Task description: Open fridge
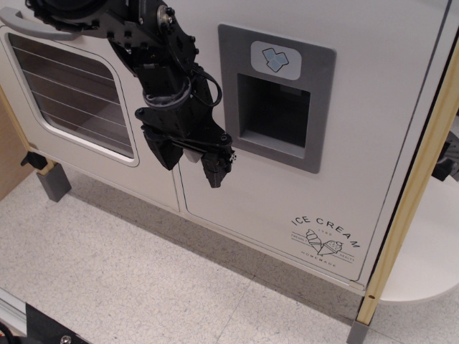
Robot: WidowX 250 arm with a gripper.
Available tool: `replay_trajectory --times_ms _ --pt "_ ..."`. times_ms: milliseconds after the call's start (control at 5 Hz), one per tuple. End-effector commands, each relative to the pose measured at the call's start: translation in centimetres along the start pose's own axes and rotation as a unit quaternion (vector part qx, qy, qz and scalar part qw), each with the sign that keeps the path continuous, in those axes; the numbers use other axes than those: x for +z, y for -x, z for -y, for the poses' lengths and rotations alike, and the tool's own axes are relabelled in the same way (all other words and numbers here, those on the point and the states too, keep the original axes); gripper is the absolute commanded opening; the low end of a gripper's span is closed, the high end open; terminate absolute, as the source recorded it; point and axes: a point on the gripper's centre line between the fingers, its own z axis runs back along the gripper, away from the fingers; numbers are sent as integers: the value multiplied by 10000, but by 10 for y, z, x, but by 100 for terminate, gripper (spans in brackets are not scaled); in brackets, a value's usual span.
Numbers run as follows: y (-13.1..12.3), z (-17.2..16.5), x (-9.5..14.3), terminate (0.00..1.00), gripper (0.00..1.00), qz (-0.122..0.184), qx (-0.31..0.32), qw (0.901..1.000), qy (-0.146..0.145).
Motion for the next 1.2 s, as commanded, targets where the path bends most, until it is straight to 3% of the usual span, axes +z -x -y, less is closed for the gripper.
replay_trajectory --times_ms 0,200,400,600,1000 --pt "0 0 0 0 100 0 0 10000 0" --pt "1 -28 8 0 100 324 68 9991 -252" --pt "-20 -65 14 0 100 788 419 9939 -644" --pt "-29 -75 15 0 100 1147 577 9884 -814" --pt "-46 -59 3 0 100 1239 273 9892 -738"
